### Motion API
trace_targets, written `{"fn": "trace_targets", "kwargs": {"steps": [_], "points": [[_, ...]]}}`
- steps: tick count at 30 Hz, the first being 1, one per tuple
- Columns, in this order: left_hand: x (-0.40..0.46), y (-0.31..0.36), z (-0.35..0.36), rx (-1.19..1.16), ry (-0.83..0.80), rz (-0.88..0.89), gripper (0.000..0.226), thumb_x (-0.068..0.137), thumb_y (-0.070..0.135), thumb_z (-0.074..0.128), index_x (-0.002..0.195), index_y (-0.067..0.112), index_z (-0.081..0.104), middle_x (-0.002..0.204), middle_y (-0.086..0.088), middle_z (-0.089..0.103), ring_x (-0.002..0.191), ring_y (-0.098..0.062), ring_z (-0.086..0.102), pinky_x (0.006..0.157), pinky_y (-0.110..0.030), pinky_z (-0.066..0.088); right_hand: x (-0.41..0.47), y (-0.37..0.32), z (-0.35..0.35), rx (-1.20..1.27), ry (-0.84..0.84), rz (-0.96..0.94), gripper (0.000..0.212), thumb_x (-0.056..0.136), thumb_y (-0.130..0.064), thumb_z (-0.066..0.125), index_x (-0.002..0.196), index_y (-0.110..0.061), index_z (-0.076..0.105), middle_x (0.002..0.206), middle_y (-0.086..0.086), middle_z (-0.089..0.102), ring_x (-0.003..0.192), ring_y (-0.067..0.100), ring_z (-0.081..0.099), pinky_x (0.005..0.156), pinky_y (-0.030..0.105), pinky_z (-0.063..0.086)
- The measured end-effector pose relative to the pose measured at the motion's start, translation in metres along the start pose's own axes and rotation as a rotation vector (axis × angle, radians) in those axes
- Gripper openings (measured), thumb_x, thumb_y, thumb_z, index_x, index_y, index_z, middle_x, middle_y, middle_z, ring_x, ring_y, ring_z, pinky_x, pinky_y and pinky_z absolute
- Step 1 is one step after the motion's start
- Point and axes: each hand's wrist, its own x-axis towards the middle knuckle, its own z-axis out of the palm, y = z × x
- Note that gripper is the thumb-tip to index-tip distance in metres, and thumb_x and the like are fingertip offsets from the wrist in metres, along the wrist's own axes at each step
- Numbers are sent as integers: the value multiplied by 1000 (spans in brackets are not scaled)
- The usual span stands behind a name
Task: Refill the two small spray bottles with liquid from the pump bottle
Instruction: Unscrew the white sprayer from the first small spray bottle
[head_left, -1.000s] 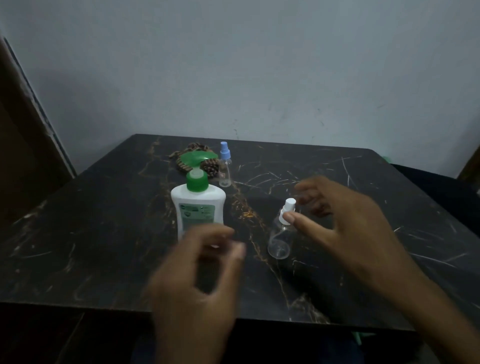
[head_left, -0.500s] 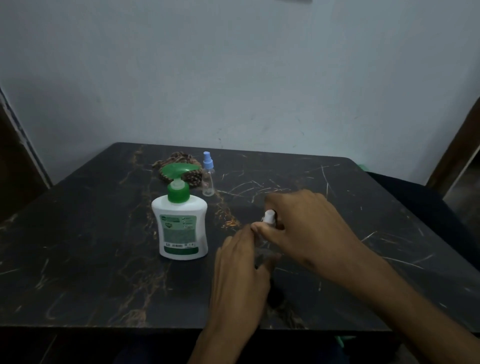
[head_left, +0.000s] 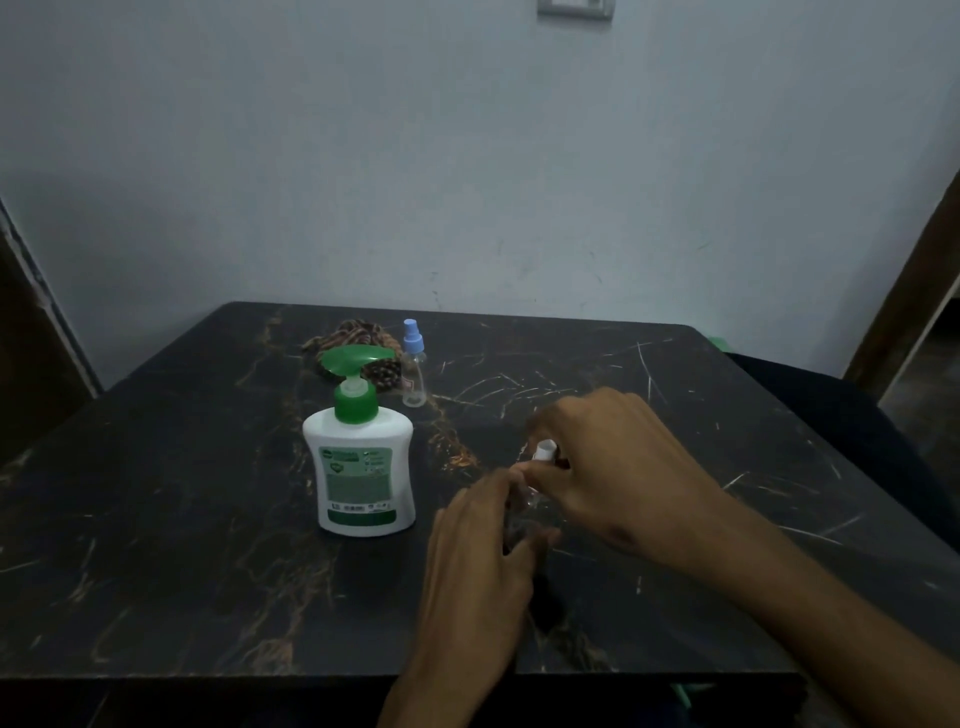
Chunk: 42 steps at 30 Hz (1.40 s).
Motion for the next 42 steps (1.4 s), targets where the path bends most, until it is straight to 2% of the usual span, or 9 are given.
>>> {"fn": "trace_targets", "kwargs": {"steps": [6,9,12,18,23,28,33,39,42], "points": [[4,-7,-4,-37,-41,-34,39,88,39,76,123,48,62,113,20,68,112,-2,61,95,-30,49,0,5,-9,81,-81,-117,8,90,-22,73,83,-25,75,76,-11,71,69,5,65,63,22,53],[5,-7,-6,-36,-44,-37,42,87,39,77,123,52,60,117,23,68,116,-1,60,99,-31,50,-1,8,-19,104,-156,-181,23,87,-9,72,91,-31,75,86,-17,69,82,-1,61,67,11,46],[4,-8,-4,-35,-33,-27,42,86,39,76,123,52,61,114,24,70,113,-1,62,98,-34,52,0,13,-19,86,-199,-218,31,86,-5,68,93,-36,71,94,-21,65,97,-1,52,75,15,45],[3,-8,-3,-29,-39,-47,48,87,40,78,129,52,59,111,19,70,108,-1,63,93,-31,52,-2,12,-25,261,-138,-216,12,93,-30,69,101,-38,70,110,-24,69,106,-2,58,88,26,51],[4,-6,-3,-3,-52,-84,48,88,44,77,133,44,59,111,18,68,108,-6,63,90,-31,52,5,7,-11,-199,-85,-131,41,95,-70,49,100,-31,62,81,-12,62,72,8,59,62,29,44],[2,-4,-5,-18,-66,-79,44,86,49,72,129,52,59,115,17,69,109,-8,63,95,-38,54,9,5,-19,-97,-183,-207,9,93,-40,70,92,-33,64,84,-12,67,72,4,60,64,27,52],[1,-3,-5,-20,-59,-89,45,89,44,75,131,50,58,116,19,67,110,-7,61,97,-35,52,15,11,-26,-6,-258,-306,37,83,-1,75,79,-36,64,85,-20,66,80,-4,63,69,24,57],[0,-4,-5,-25,-52,-83,42,91,41,75,128,49,58,109,19,65,106,-7,60,93,-31,49,13,12,-35,243,-292,-308,26,88,-7,72,86,-33,75,95,-19,69,94,-1,65,82,25,55],[0,-5,-4,-33,-43,-83,42,90,40,77,123,54,55,109,18,65,106,-6,60,92,-30,49,13,9,-34,303,-209,-292,12,94,-27,72,104,-34,72,103,-22,68,100,-4,64,86,22,55]]}}
